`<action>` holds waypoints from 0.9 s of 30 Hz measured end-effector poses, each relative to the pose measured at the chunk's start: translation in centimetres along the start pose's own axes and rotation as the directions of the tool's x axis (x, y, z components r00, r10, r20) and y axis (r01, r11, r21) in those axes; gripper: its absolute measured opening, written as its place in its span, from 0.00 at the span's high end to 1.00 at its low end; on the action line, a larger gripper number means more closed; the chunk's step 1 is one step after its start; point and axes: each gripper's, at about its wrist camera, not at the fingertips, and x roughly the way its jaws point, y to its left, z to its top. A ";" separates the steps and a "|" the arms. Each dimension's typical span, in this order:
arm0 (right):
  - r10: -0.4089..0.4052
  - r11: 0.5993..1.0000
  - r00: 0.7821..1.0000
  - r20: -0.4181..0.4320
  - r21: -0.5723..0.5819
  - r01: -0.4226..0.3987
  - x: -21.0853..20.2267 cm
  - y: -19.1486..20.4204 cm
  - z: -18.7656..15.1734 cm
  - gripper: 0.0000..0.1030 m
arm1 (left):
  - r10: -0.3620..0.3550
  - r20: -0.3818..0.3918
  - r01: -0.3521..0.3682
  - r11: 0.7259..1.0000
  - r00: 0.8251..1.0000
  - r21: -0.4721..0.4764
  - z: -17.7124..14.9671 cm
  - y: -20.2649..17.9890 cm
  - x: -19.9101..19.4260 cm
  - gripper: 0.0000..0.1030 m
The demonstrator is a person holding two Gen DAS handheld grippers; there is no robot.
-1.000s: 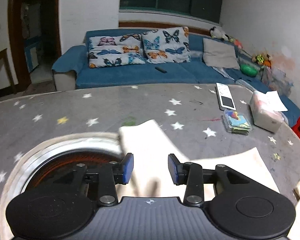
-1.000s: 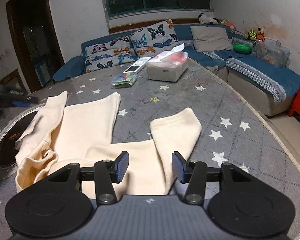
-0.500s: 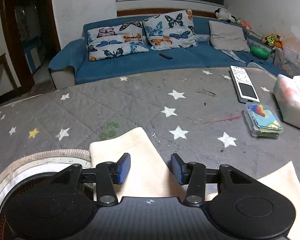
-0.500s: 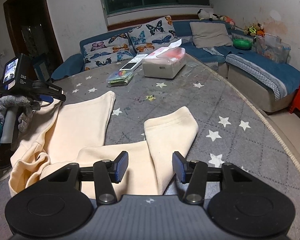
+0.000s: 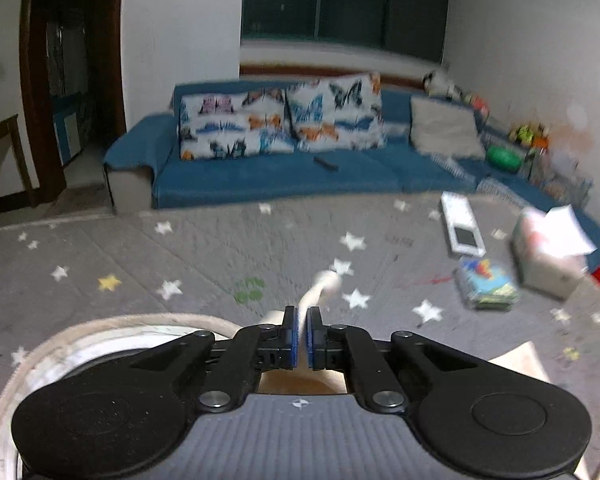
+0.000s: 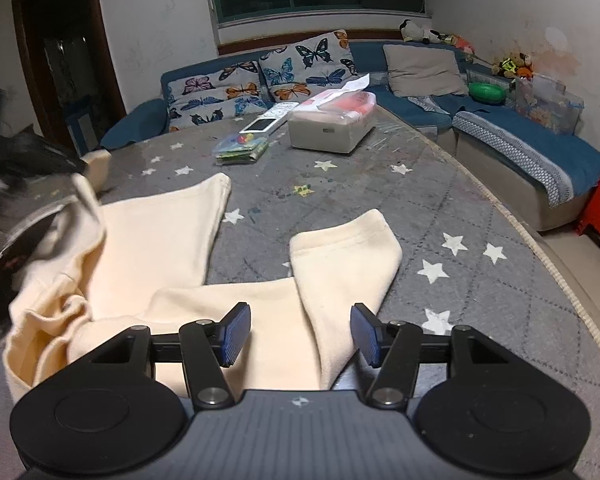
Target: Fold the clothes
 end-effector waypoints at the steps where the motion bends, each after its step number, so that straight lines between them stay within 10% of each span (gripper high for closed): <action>1: -0.004 1.000 1.000 -0.001 0.000 0.004 0.1 0.0 -0.1 0.45 | -0.011 0.022 0.011 1.000 1.000 -0.012 0.0 0.4 -1.3 0.95; 17: -0.105 0.987 0.994 0.031 -0.123 0.108 1.7 0.6 0.2 0.65 | 0.058 0.227 -0.011 0.979 0.972 -0.204 -4.6 10.0 -19.4 0.95; 27: -0.173 0.981 0.978 0.118 -0.067 0.181 -0.6 -1.2 0.1 0.97 | 0.231 0.107 -0.182 0.922 0.967 -0.341 -11.4 15.6 -23.8 0.96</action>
